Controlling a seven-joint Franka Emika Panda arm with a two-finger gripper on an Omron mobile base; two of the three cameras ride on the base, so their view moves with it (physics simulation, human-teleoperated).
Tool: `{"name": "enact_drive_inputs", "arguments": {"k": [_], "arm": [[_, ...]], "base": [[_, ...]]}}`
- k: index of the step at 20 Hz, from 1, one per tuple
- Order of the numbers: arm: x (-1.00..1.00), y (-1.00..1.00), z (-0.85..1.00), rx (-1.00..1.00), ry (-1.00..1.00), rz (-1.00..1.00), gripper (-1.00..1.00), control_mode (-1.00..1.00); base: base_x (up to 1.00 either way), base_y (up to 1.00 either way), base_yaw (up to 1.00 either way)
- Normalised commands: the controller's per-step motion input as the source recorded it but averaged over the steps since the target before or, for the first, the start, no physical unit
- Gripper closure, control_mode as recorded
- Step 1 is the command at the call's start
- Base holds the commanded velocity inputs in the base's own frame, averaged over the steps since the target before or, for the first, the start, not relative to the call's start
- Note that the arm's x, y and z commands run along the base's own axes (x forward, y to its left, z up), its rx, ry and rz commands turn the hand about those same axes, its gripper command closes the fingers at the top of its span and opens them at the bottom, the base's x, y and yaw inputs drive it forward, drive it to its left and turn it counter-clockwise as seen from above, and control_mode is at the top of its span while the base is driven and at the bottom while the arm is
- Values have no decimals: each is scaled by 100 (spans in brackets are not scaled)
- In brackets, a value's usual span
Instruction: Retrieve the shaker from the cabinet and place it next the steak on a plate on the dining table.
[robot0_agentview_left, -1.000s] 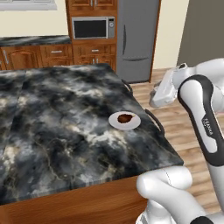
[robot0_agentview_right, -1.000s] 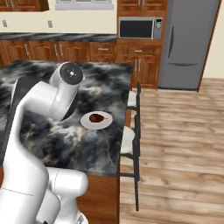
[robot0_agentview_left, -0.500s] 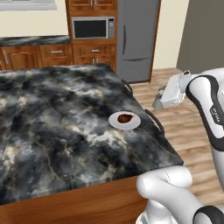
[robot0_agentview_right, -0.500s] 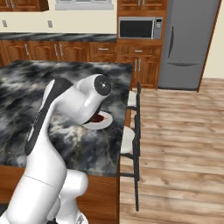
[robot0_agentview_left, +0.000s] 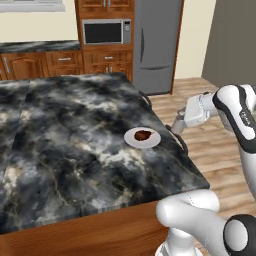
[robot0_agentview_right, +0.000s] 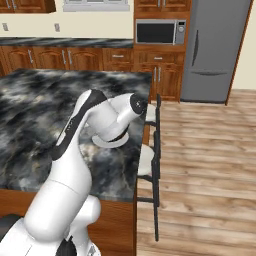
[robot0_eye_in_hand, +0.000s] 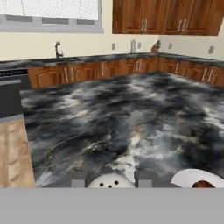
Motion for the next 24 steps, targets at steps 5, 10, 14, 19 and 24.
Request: {"name": "enact_drive_inputs", "arguments": {"k": [5,10,14,19,24], "arm": [[21,-1,-35,14,9,7,100,-100],[11,11,-31,-2,2,0,100,-100],[13,15,-39,-18,0,0,100,-100],[5,8,-46,-19,-4,0,100,-100],[0,0,-32,-2,0,5,100,-100]], "base": [[0,0,0],[0,0,0],[0,0,0],[0,0,0],[0,0,0]]}}
